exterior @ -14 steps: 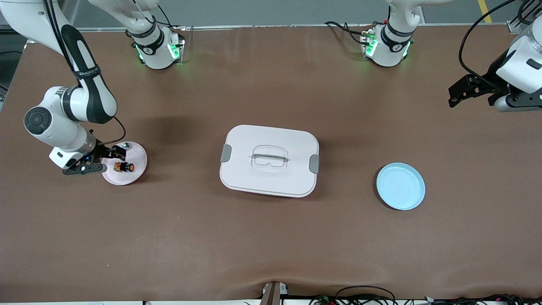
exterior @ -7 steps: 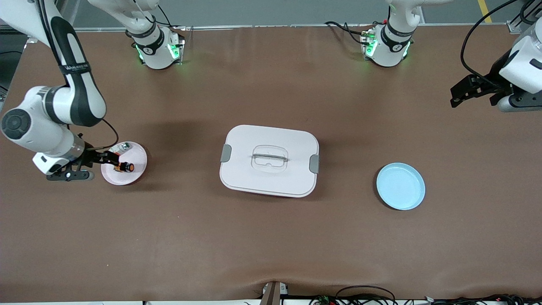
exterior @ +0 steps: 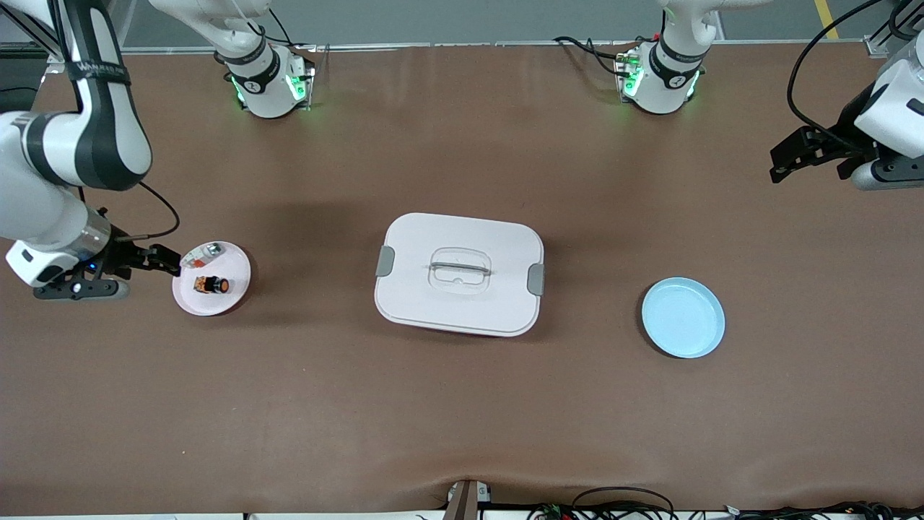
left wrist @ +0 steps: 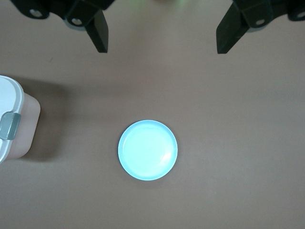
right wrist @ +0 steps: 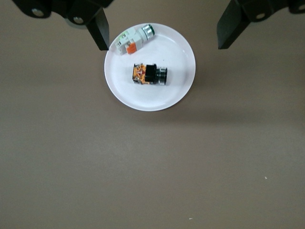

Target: Transfer orange switch to right arm and place

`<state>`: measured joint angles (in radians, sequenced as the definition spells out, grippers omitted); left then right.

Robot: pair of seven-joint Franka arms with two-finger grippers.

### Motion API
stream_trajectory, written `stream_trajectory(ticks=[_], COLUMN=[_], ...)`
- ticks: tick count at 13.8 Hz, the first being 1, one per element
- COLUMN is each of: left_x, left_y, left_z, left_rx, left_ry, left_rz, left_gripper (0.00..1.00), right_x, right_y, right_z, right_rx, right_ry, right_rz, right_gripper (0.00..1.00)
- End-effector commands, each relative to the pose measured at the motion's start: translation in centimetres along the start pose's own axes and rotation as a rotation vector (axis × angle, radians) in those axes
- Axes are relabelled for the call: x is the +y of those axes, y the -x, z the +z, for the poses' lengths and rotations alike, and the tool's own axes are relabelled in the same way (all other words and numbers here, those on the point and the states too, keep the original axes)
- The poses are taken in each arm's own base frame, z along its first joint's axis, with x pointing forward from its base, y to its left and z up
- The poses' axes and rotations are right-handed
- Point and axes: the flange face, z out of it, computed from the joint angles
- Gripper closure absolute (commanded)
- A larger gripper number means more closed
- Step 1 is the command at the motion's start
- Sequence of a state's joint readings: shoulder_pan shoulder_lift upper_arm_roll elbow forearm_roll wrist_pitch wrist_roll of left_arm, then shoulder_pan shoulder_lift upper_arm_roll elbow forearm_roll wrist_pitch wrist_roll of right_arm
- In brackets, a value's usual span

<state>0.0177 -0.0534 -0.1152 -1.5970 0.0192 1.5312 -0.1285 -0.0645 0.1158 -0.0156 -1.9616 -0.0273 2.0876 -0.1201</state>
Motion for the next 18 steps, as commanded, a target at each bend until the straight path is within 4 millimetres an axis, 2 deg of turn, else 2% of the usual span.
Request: stream_trajectory(ticks=[1,5,10,12,16,18], left_x=[-0.3,-0.4,-0.4,-0.4,-0.4,-0.4], left_y=[0.7,0.6,0.6,0.5,0.6,0.6], left_z=[-0.8,-0.7,-0.7,-0.7,-0.7,-0.8], left_rx=[0.009,0.007,0.009,0.007,0.007,0.009], left_ry=[-0.022,-0.021,-0.02,-0.02,-0.021,-0.02], left_rz=[-0.001,-0.003,-0.001,-0.001,-0.001,0.005], left_gripper=[0.0,0.0,0.0,0.0,0.0,0.0], right_x=[-1.1,-1.4,-1.6,-1.7,-2.0,-1.9], right_y=[1.3,2.7,8.1,9.6,10.3,10.5], right_z=[-5.5,-11.9,-19.6,-21.1,-20.9,-21.6], right_rx=[-0.015,-0.07,-0.027,-0.038,-0.094,-0.097], right_ry=[-0.008,-0.014,-0.017,-0.018,-0.023,-0.023], right_rz=[0.009,0.074,0.08,0.08,0.078,0.079], right_gripper=[0.0,0.0,0.0,0.0,0.0,0.0])
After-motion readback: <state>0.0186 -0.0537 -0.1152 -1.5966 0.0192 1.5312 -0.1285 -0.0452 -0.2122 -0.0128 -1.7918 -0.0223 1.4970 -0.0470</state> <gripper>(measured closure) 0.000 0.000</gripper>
